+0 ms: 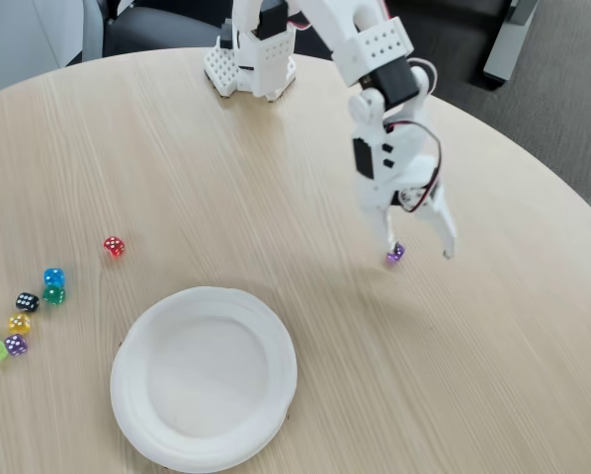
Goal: Pick a purple dice and put it in the plate.
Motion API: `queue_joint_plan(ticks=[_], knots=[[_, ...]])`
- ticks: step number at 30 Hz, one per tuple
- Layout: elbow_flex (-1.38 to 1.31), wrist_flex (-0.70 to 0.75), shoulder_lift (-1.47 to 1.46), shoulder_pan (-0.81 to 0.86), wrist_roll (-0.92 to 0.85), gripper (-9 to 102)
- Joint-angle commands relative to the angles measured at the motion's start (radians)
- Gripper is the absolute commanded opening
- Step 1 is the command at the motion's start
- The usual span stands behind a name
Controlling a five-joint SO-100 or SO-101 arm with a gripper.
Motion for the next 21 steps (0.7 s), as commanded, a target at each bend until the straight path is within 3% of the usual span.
queue_joint_plan(ticks=[1,11,21], knots=[[-0.015,-0.003,0.012,0.000,0.002,26],[-0.012,0.002,0.009,0.003,0.071,26],[-0.014,0.115,0.009,0.003,0.089,26]])
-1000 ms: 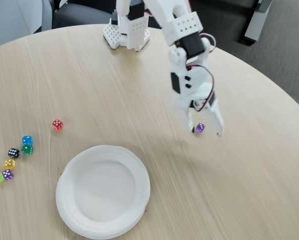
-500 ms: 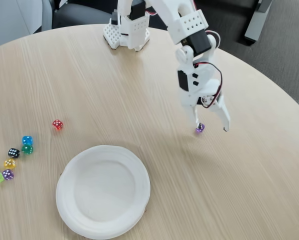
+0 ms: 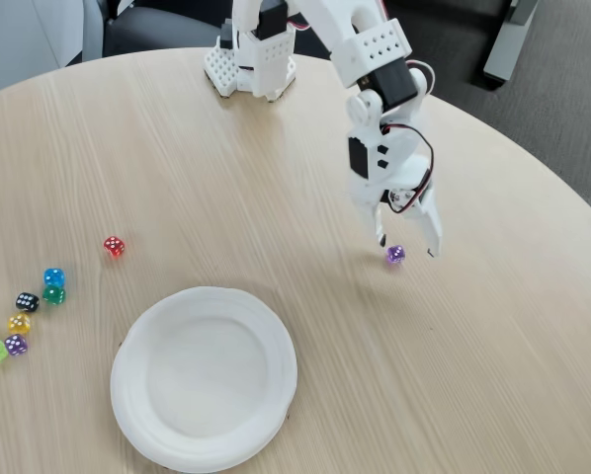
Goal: Pick a purple dice and put it in the plate.
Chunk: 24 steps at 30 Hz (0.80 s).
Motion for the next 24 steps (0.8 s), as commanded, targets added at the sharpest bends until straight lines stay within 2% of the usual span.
queue_joint_plan(ticks=[1,24], knots=[[-0.014,0.006,0.009,0.008,0.011,26],[-0.015,-0.002,-0.026,0.011,-0.002,25]])
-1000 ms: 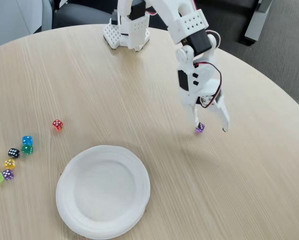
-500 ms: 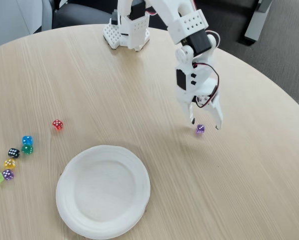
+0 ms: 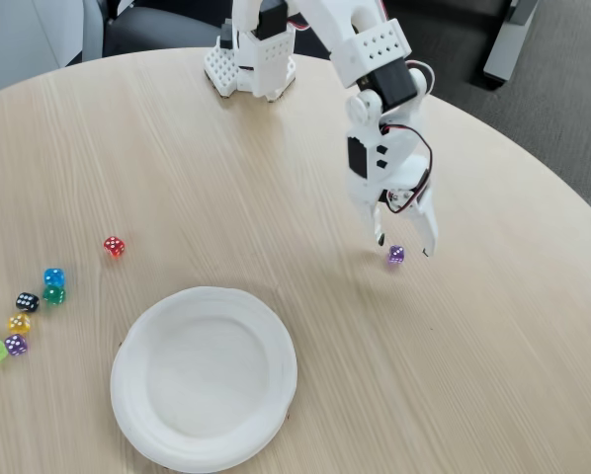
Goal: Pick a purple dice and put it in the plate.
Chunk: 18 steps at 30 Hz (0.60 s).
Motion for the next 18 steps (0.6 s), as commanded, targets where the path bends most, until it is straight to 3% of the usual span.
queue_joint_plan(ticks=[1,12,18], knots=[[-0.017,-0.006,-0.029,0.009,-0.009,25],[-0.028,-0.005,-0.089,0.009,0.000,26],[-0.026,-0.006,-0.089,0.009,0.005,16]])
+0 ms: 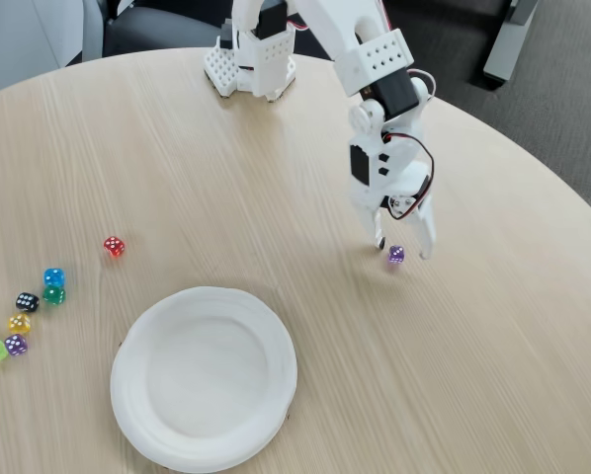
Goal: Pick a purple dice and put it in the plate.
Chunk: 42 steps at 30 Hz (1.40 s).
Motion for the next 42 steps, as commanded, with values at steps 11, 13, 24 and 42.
queue_joint_plan(ticks=[11,13,24,42], knots=[[0.005,0.006,0.008,0.009,-0.002,13],[0.006,0.006,0.009,0.009,-0.002,13],[0.008,0.009,-0.003,0.008,0.020,5],[0.008,0.009,0.012,0.008,0.025,0]])
